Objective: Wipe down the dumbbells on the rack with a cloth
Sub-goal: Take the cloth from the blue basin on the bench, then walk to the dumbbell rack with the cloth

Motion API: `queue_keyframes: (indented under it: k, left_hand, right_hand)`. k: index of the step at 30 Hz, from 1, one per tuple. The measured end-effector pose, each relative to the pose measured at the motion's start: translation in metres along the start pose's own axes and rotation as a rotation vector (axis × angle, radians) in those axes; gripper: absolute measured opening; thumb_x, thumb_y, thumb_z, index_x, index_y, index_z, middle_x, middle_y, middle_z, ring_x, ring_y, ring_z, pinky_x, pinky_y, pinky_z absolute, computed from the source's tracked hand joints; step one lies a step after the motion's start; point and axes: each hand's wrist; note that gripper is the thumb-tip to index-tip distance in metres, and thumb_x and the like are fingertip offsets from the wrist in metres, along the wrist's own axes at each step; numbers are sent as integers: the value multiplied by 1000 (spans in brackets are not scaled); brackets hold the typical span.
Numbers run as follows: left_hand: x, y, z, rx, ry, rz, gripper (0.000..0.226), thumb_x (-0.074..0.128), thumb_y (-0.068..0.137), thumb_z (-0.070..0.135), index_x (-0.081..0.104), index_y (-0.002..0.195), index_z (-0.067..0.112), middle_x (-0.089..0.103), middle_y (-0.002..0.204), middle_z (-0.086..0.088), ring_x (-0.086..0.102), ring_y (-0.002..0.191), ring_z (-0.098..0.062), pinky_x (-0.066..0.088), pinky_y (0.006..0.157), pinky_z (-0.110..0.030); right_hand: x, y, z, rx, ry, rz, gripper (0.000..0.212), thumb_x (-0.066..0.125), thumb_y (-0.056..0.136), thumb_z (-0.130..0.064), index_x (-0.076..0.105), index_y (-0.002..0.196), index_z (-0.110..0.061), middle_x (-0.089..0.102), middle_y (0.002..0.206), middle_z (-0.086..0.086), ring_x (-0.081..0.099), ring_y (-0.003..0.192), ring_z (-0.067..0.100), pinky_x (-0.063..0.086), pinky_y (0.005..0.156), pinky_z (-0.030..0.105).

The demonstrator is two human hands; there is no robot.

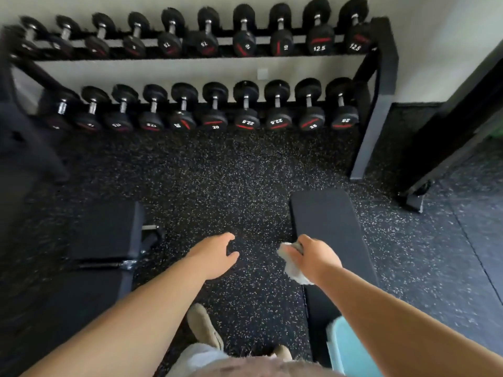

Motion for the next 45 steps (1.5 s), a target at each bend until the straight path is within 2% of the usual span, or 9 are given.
queue_keyframes:
  k: [3,8,14,19,22,27,31,37,45]
  left_hand:
    - [-17,6,-42,-51,-39,14,59,52,103,54,37,157,35,57,148,7,60,123,-20,52,99,-41]
    - [-62,22,-115,-89,-89,43,62,52,104,52,34,159,30,56,151,2,58,131,-24,50,104,-41]
    - [-126,44,-198,-120,-119,91,63,50,104,54,31,160,33,56,150,4,59,129,-22,51,103,-43]
    - [-175,66,-256,-136,-94,130,62,50,103,56,32,159,34,58,147,6,60,127,-20,52,101,-40]
    - [-202,82,-282,-139,-89,152,61,50,103,55,35,158,32,59,146,4,58,128,-21,50,101,-41]
    - [-238,118,-301,-155,-119,169,61,50,105,52,34,159,29,57,147,3,59,126,-21,52,100,-41]
    - [-267,154,-302,-153,-137,173,61,48,106,51,32,161,30,55,151,4,58,128,-20,51,100,-39]
    - [-321,224,-296,-214,-161,217,61,48,106,51,31,161,28,54,152,4,61,125,-20,51,98,-38]
    - [-374,282,-301,-331,-211,265,59,50,106,49,34,159,29,57,148,5,59,126,-18,50,98,-37]
  right_hand:
    - [4,31,-41,-3,20,11,26,47,94,-53,55,90,-29,62,88,-10,61,76,12,50,63,30]
    - [-1,77,-122,-16,18,-57,14,55,97,-41,58,102,-28,65,98,-7,64,81,14,58,73,33]
    - [-8,135,-227,11,117,-99,23,58,81,-27,62,104,-26,71,96,-4,70,85,18,64,78,41]
    - [-18,171,-307,-92,62,-40,7,57,96,-31,59,98,-24,68,89,-4,68,80,14,61,79,38]
    - [-24,196,-342,-121,45,-14,23,53,101,-46,53,102,-24,67,92,-3,68,81,17,61,80,40]
    - [-47,240,-385,-147,-15,43,40,39,103,-59,45,109,-19,67,95,5,68,79,23,60,71,41]
    - [-68,285,-405,-195,69,-3,42,49,97,-65,48,102,-24,65,92,-1,65,78,17,56,69,38]
    - [-111,380,-437,-318,53,-130,29,65,93,-47,45,98,-27,66,93,-1,67,79,19,60,72,41]
    - [-172,482,-488,-422,63,-207,34,68,83,-34,52,112,-29,63,97,-3,65,82,18,55,65,33]
Point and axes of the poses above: each hand's wrist, its own y-axis towards the middle knuckle, its own x-axis out of the palm, z = x × y
